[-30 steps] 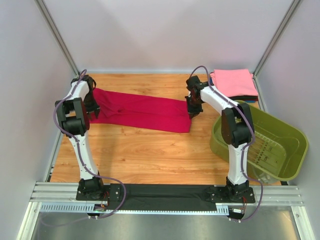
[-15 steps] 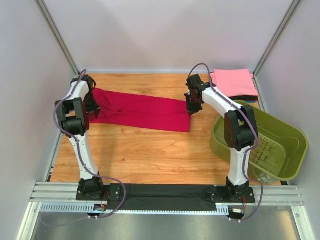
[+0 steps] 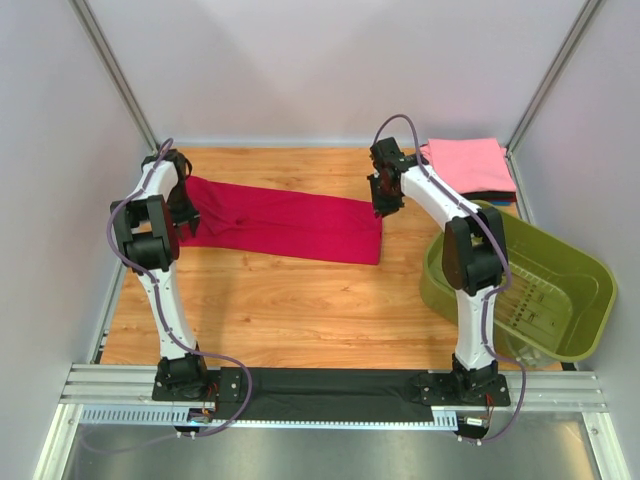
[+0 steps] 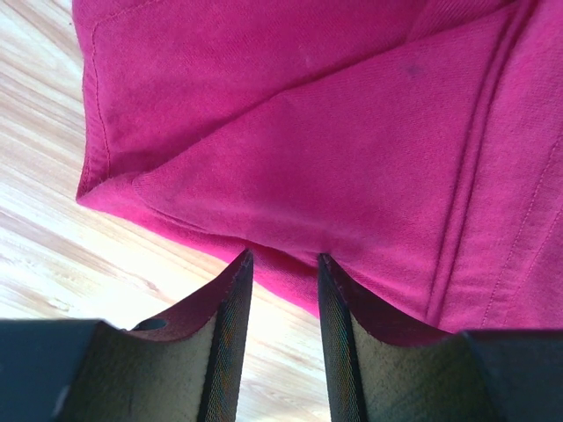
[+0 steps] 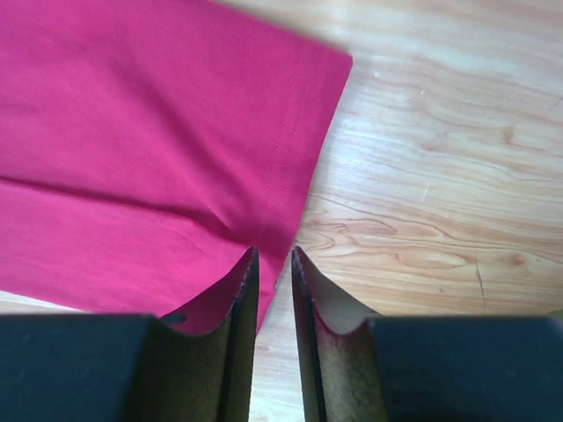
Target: Fold and stack the t-shirts
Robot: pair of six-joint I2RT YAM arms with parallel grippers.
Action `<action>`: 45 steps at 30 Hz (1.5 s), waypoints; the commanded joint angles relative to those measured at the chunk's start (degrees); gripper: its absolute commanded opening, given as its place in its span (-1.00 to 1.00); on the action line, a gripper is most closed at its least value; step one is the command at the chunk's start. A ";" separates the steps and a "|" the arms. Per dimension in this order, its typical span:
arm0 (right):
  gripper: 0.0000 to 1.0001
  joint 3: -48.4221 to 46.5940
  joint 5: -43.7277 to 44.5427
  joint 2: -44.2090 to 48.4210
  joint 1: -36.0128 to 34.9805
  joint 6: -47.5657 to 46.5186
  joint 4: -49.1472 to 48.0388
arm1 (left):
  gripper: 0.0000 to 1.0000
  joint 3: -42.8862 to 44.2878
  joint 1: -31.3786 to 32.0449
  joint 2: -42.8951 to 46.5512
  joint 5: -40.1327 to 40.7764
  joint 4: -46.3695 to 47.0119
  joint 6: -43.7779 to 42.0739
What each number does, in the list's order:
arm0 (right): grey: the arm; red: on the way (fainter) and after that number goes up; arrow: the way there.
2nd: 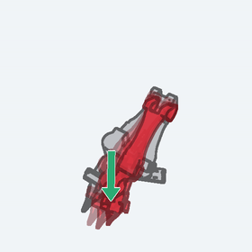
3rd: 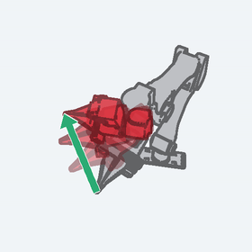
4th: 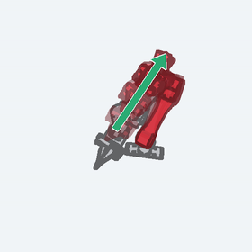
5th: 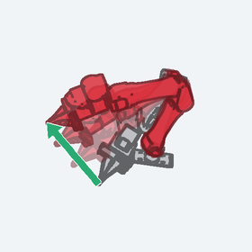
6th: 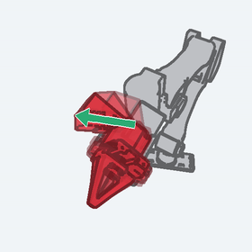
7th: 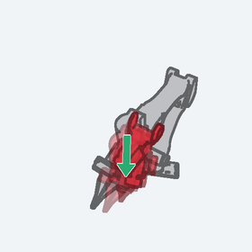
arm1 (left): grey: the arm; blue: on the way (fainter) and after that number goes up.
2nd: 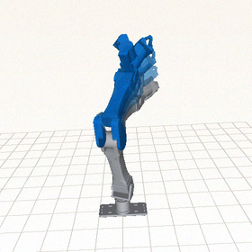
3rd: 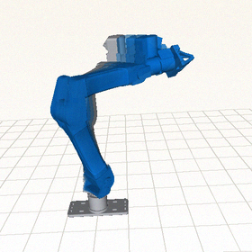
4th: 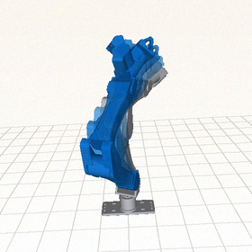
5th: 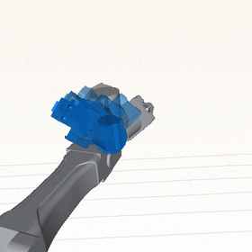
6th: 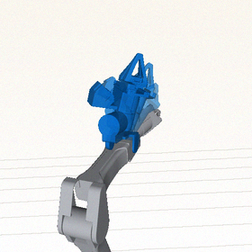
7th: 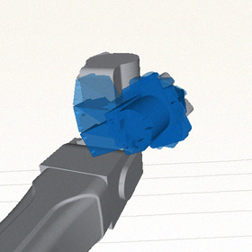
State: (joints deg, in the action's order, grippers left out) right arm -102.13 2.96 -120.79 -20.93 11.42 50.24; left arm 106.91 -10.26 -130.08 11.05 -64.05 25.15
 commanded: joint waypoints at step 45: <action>-0.59 7.30 -1.29 11.54 -3.33 13.19 3.63 | -0.04 -2.74 -0.29 11.42 -18.49 6.72 8.07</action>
State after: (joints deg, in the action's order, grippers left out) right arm -91.26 0.12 -112.88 -23.97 22.74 53.01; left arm 109.51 -10.59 -123.61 2.79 -64.12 28.67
